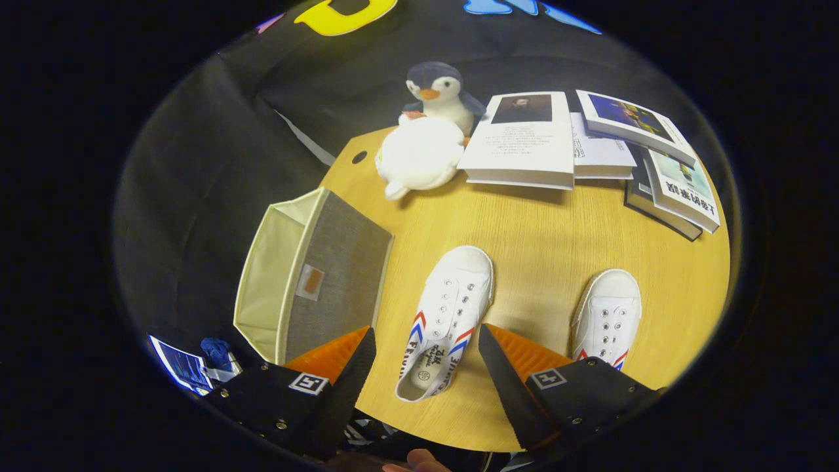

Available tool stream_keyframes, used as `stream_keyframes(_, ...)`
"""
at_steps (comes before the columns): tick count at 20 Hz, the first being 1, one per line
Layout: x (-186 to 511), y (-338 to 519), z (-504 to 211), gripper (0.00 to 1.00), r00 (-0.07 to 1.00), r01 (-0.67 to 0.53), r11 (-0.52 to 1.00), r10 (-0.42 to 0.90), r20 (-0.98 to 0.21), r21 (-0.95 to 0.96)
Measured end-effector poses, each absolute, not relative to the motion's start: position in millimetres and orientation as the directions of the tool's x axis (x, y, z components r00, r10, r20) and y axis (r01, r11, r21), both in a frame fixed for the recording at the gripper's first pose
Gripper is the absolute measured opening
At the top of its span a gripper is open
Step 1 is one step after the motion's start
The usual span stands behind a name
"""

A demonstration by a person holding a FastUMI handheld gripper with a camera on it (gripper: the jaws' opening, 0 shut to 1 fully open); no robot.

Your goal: Open the storage box then place both shoes into the box .Put the left shoe in first, then the right shoe, with the right side of both shoes facing outward in a uniform manner.

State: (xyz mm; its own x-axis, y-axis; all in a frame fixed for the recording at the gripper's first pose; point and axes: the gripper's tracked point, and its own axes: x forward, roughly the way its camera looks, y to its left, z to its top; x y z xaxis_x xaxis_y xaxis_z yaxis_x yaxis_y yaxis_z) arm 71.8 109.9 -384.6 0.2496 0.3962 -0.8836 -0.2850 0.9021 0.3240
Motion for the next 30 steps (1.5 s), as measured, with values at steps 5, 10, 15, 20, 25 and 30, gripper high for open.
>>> stream_keyframes(5, 59.3, 107.6, -426.0, 0.96, 0.155, -0.300, 0.913, 0.333, -0.930, 0.277)
stream_keyframes(10, 54.9, 104.4, -454.9, 0.95, 0.105, -0.298, 0.925, 0.276, -0.955, 0.235)
stream_keyframes(15, 54.9, 103.1, -473.1, 0.90, 0.093, -0.315, 0.930, 0.228, -0.969, 0.188)
stream_keyframes(20, 51.6, 111.1, -483.3, 0.71, 0.054, -0.247, 0.945, 0.234, -0.971, 0.214)
stream_keyframes(25, 51.4, 103.4, -478.4, 0.19, 0.051, -0.185, 0.959, 0.226, -0.973, 0.213)
stream_keyframes(30, 52.1, 101.1, -473.8, 0.04, 0.020, -0.113, 0.968, 0.229, -0.973, 0.226)
